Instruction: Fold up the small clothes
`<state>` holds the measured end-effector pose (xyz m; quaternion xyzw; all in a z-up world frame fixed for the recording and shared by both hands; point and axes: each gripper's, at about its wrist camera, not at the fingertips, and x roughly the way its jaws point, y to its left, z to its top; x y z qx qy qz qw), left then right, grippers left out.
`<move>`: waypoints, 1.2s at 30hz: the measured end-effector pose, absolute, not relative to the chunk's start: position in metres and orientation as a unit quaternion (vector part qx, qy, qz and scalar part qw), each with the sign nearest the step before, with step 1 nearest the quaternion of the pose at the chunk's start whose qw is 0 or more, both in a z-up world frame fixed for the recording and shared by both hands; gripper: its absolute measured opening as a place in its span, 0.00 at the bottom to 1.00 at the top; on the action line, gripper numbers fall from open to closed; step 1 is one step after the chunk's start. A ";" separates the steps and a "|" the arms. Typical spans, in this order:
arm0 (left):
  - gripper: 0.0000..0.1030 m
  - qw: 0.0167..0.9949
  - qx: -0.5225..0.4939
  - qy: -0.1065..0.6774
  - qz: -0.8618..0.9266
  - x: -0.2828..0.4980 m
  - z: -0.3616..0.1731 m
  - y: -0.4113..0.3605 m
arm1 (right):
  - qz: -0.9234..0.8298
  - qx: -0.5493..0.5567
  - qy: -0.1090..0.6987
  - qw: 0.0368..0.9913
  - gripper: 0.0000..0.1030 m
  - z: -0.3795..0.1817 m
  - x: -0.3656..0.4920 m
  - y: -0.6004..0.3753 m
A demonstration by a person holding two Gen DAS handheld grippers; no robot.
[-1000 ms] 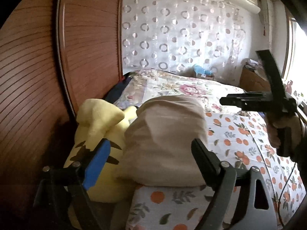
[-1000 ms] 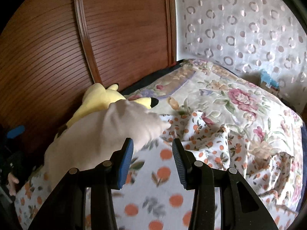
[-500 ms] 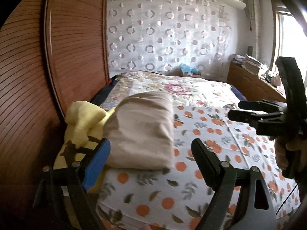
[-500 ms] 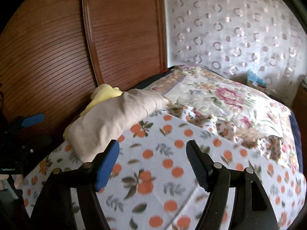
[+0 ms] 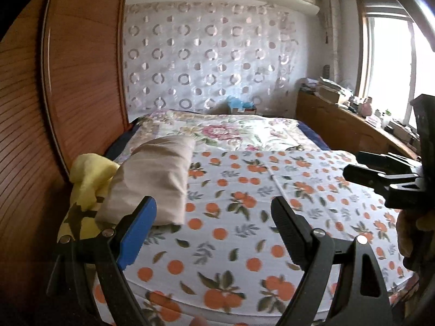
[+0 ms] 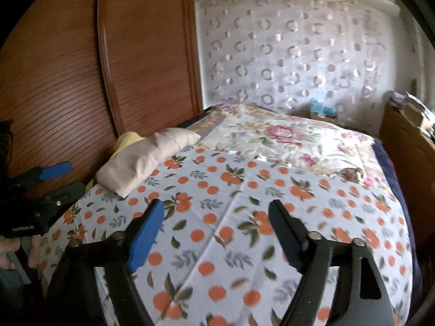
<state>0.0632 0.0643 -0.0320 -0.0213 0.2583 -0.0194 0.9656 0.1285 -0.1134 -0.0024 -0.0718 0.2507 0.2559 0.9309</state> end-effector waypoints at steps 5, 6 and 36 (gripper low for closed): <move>0.84 0.968 -0.018 0.246 -0.039 0.053 -0.018 0.043 | 0.218 -0.060 0.224 0.948 0.84 0.010 0.083 -0.138; 0.84 0.969 -0.016 0.242 -0.043 0.051 -0.013 0.038 | 0.211 -0.056 0.219 0.951 0.84 0.013 0.076 -0.143; 0.84 0.985 -0.002 0.169 -0.048 0.025 0.061 -0.018 | 0.131 -0.008 0.129 0.983 0.84 0.050 -0.008 -0.188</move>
